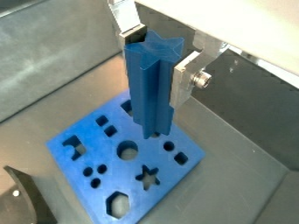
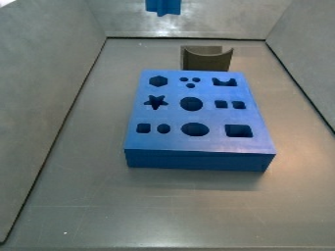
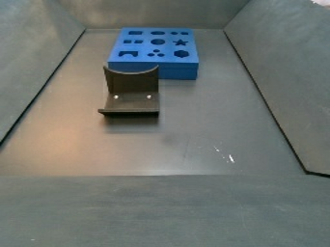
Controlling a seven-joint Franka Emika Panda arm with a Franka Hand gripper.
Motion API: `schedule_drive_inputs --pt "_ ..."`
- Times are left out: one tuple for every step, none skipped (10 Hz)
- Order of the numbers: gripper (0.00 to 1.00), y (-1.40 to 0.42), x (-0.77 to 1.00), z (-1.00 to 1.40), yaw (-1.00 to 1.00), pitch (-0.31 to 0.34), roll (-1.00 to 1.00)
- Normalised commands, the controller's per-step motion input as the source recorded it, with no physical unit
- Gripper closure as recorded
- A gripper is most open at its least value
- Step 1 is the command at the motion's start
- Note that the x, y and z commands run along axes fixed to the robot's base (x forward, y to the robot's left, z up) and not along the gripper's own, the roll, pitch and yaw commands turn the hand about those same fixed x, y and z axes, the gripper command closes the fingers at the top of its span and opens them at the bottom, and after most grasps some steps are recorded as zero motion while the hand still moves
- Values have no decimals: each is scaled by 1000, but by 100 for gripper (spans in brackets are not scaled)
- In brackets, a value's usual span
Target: Insert the star object.
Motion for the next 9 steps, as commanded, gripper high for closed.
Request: schedule_drive_inputs --pt "100 54 0 -1000 -257 0 21" --pt "100 74 0 -1000 -237 0 3" --pt "100 111 -51 -1000 -217 0 0" --pt "100 120 -66 -1000 -206 0 0" --pt "100 117 -94 -1000 -200 0 0" --pt "100 51 -37 -1000 -231 -13 0" --pt "100 37 0 -1000 -243 -16 0" --pt "100 54 -77 -1000 -251 -30 0" --pt "100 17 0 -934 -220 -7 1"
